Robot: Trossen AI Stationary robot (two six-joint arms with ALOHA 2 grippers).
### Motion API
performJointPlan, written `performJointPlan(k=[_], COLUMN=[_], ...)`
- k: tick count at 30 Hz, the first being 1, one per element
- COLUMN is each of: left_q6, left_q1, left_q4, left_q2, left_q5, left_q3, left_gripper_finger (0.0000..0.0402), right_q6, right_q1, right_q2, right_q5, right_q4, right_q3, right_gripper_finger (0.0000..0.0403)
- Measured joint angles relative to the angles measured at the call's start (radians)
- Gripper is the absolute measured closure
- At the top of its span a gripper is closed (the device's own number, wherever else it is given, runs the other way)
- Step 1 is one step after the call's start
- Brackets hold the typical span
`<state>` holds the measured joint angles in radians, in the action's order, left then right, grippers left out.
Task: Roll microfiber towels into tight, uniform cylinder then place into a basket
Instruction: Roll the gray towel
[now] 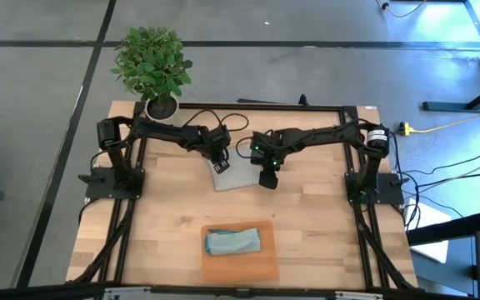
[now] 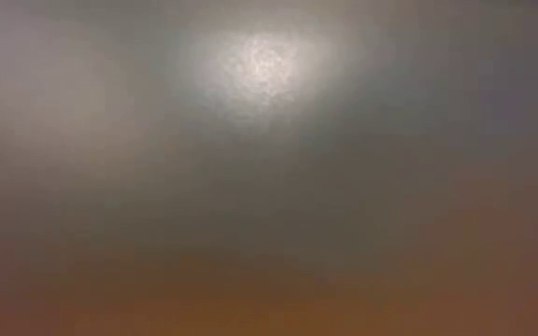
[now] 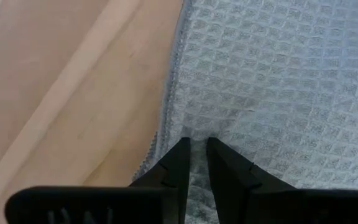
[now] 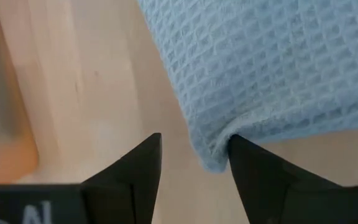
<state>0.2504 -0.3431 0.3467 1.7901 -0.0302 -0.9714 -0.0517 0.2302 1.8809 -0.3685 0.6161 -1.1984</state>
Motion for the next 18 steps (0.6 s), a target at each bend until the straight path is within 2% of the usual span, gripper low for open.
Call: performJointPlan(k=[3, 8, 18], left_q6=[0.001, 0.009, 0.098], left_q1=[0.003, 0.024, 0.14], left_q4=[-0.003, 0.014, 0.015], left_q2=[0.0, -0.001, -0.001], left_q5=[0.01, 0.044, 0.087], left_q3=[0.001, 0.001, 0.002], left_gripper_finger=[0.0349, 0.0349, 0.0349], right_q6=[0.003, 0.004, 0.008], right_q1=[-0.001, 0.022, 0.111], right_q2=[0.003, 0.005, 0.002], right_q5=[0.002, 0.087, 0.079], right_q4=[-0.014, -0.098, -0.269], right_q3=[0.0, 0.028, 0.138], right_gripper_finger=[0.0217, 0.0217, 0.0217])
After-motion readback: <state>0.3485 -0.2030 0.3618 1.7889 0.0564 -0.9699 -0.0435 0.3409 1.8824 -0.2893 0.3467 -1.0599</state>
